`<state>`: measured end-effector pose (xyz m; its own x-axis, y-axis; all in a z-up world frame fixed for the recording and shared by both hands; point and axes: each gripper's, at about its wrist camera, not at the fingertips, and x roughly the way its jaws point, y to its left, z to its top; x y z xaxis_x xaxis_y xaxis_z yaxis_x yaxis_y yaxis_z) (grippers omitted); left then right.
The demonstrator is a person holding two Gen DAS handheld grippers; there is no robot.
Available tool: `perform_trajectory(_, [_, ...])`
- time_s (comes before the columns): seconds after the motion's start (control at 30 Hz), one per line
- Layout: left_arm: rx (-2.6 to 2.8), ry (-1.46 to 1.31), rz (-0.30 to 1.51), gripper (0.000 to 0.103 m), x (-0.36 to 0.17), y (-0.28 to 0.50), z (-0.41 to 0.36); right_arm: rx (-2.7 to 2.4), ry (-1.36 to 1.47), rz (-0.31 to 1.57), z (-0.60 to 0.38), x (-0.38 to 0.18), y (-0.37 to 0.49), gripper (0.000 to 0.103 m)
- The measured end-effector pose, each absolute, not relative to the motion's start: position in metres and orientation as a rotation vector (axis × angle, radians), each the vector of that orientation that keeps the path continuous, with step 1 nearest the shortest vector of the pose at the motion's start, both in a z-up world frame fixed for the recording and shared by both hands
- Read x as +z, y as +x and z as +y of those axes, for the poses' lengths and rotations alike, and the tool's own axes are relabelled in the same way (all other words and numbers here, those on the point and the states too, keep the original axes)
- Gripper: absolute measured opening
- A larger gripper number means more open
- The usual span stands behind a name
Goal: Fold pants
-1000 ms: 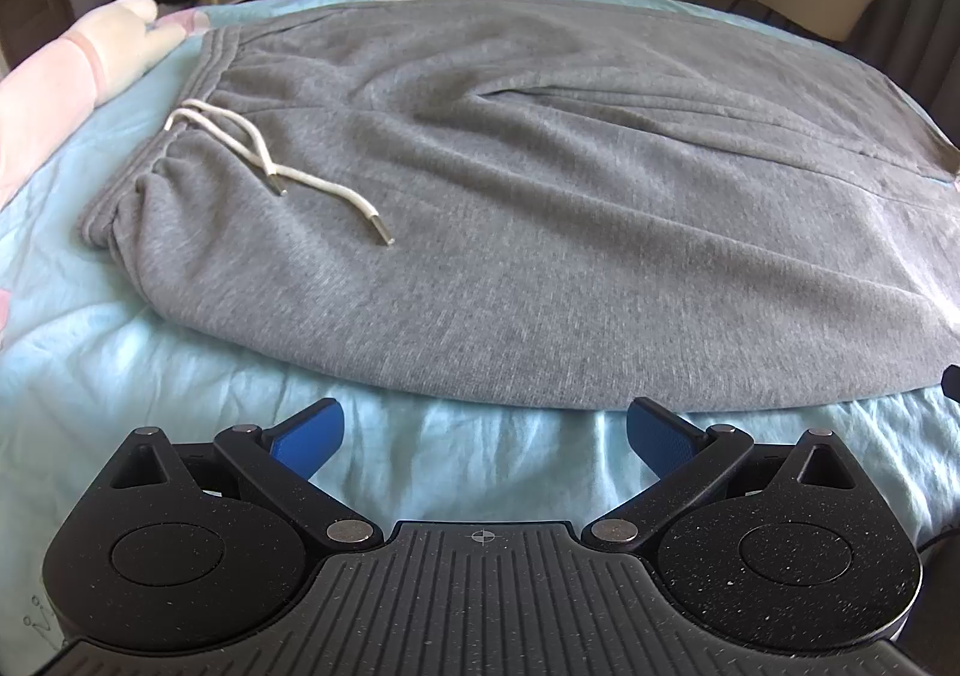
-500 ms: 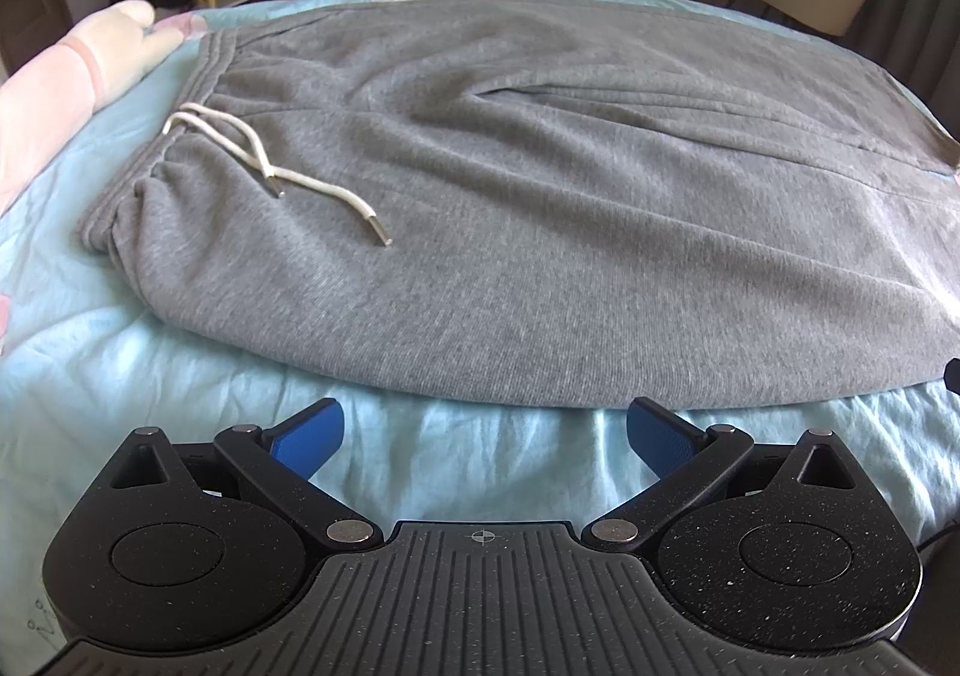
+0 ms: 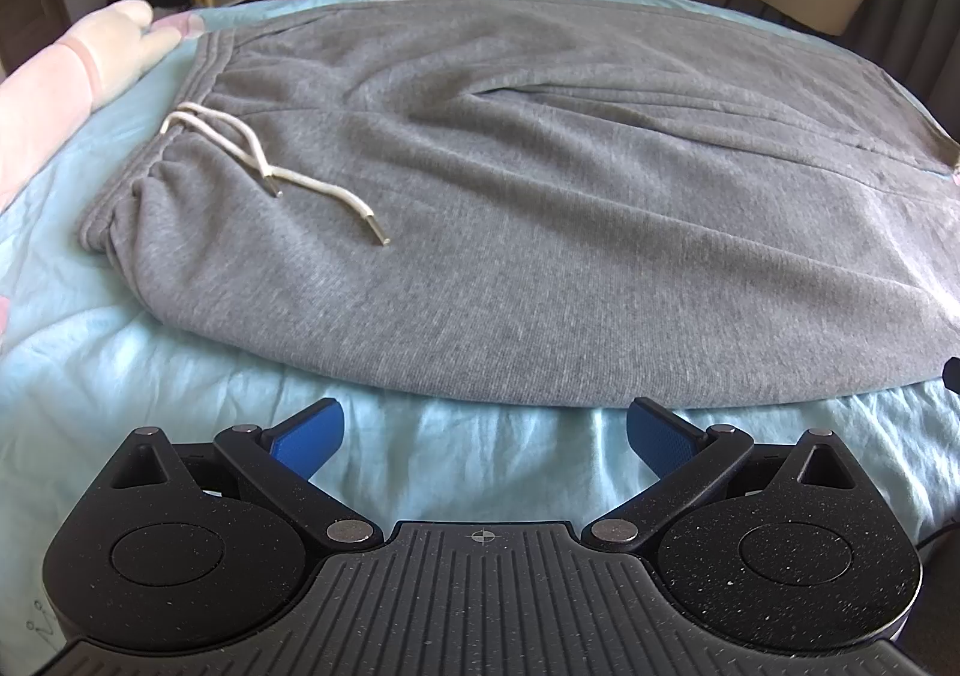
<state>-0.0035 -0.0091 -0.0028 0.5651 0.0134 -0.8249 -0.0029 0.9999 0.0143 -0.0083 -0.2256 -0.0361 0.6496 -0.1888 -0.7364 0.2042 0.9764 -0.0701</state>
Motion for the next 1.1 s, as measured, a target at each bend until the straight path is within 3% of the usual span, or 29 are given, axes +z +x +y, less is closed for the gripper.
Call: perform_trajectory(1.1, [0.011, 0.014, 0.974, 0.103, -0.0025, -0.0008, -0.0108, -0.228, 0.026, 0.831, -0.2277, -0.0357, -0.0099, 0.099])
